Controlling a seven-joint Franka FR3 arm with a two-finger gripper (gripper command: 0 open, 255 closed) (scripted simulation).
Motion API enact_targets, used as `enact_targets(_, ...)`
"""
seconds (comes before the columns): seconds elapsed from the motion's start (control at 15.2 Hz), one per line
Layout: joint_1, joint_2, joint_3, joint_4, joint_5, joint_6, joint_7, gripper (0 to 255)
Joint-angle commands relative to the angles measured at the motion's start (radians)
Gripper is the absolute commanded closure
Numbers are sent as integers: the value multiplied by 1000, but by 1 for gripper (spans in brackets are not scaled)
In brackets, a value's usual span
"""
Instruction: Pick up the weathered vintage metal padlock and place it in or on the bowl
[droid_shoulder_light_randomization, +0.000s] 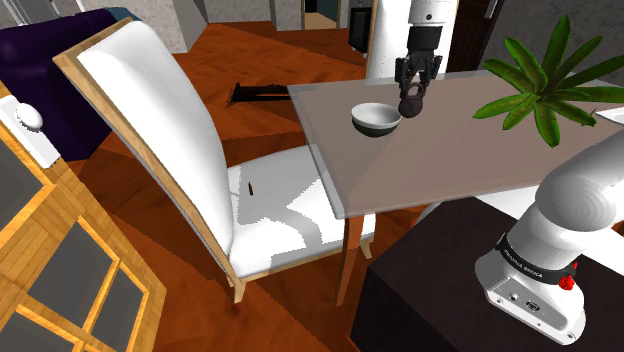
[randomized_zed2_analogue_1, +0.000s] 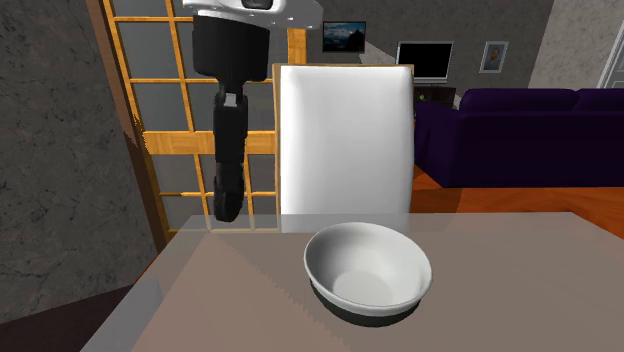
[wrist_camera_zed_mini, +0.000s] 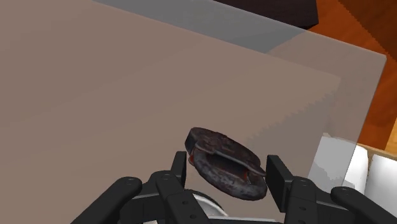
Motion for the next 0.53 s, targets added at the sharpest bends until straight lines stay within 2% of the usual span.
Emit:
enact_targets(0.0, -5, 71, -8, 76, -4, -6, -12, 255)
enact_targets(0.46, -22, 346, -35, 399, -5, -58, -53, 255)
